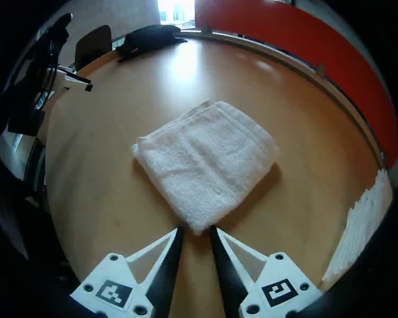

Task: Fold towel

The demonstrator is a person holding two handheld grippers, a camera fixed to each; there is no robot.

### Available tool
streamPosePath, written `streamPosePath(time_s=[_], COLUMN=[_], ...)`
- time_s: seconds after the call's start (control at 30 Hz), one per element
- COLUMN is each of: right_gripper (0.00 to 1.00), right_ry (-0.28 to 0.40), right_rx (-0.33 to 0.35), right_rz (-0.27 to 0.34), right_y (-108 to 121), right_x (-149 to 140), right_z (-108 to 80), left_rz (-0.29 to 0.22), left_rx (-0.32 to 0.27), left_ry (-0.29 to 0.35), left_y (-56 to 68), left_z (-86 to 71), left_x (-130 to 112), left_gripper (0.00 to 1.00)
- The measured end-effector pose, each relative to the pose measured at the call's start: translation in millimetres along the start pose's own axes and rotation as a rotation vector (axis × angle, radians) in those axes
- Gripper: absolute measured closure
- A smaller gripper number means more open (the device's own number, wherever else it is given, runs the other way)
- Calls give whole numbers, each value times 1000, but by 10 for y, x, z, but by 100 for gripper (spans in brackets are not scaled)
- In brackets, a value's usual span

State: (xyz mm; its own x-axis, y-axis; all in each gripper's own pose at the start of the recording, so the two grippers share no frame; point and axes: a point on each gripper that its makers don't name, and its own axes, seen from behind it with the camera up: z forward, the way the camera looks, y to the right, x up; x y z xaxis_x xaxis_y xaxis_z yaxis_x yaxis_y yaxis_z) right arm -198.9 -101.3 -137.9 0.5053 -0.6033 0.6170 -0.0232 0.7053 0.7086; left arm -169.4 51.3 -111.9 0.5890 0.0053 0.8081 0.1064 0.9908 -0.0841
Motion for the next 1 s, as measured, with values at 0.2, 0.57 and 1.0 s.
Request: streamPosePath(time_s=[0.2, 0.57, 1.0], right_gripper=[88, 96, 96], right_ry=[1, 27, 129], right_rx=[-1, -4, -21], right_rz=[2, 7, -29], right_y=[-3, -1, 85], right_x=[-9, 76, 709], right_z=[-2, -23, -344], left_rz=[2, 7, 3], left_rx=[-1, -3, -6], left_ry=[0, -3, 7], left_y=[2, 5, -10], left_z=[-1, -4, -21], left_x=[5, -1, 32], left_gripper=[3, 3, 3])
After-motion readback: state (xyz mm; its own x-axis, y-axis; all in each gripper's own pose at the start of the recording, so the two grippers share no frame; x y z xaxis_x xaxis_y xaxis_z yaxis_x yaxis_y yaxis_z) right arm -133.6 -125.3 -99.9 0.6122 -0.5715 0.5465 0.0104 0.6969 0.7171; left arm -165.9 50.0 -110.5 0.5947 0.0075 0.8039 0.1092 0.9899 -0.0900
